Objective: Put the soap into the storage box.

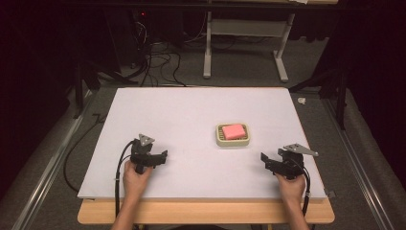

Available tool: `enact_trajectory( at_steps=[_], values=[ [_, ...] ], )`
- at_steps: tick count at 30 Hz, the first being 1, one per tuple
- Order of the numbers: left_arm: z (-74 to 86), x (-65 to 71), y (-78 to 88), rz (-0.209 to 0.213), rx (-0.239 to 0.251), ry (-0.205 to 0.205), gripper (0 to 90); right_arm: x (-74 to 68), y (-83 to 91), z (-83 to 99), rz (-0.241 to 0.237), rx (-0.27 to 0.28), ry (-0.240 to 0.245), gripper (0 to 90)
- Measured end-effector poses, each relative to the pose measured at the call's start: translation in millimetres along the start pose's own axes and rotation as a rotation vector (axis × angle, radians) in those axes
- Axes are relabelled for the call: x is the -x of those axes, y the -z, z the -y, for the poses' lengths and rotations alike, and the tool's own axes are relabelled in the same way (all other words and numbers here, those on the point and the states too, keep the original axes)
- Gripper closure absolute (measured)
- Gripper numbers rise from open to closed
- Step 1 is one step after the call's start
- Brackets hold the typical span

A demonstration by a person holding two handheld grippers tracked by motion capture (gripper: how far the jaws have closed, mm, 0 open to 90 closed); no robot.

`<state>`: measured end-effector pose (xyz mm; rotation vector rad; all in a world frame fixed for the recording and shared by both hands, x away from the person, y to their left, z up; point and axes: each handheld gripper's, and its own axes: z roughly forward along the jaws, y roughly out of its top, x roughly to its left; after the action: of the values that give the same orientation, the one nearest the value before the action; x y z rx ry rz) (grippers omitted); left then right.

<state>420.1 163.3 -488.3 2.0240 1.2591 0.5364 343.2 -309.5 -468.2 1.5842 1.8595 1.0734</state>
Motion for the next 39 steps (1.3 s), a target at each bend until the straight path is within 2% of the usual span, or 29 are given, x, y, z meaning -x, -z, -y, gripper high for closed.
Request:
enact_trajectory(
  at_steps=[16,27,34,39],
  values=[
    [0.0,0.0,0.0,0.0,0.0,0.0,17.7,-2.5,-6.3,8.5,0.027,-0.048,0.034,24.1],
    [0.1,0.1,0.1,0.0,0.0,-0.001,17.7,-4.9,-13.0,7.7,0.047,-0.111,0.05,23.2],
    [0.1,0.0,0.2,0.0,0.0,-0.001,17.6,-13.5,-16.8,8.1,0.098,-0.14,0.115,21.8],
    [0.1,0.1,0.2,0.0,0.0,-0.001,17.6,-13.0,-16.9,8.1,0.096,-0.139,0.11,21.7]
  ],
)
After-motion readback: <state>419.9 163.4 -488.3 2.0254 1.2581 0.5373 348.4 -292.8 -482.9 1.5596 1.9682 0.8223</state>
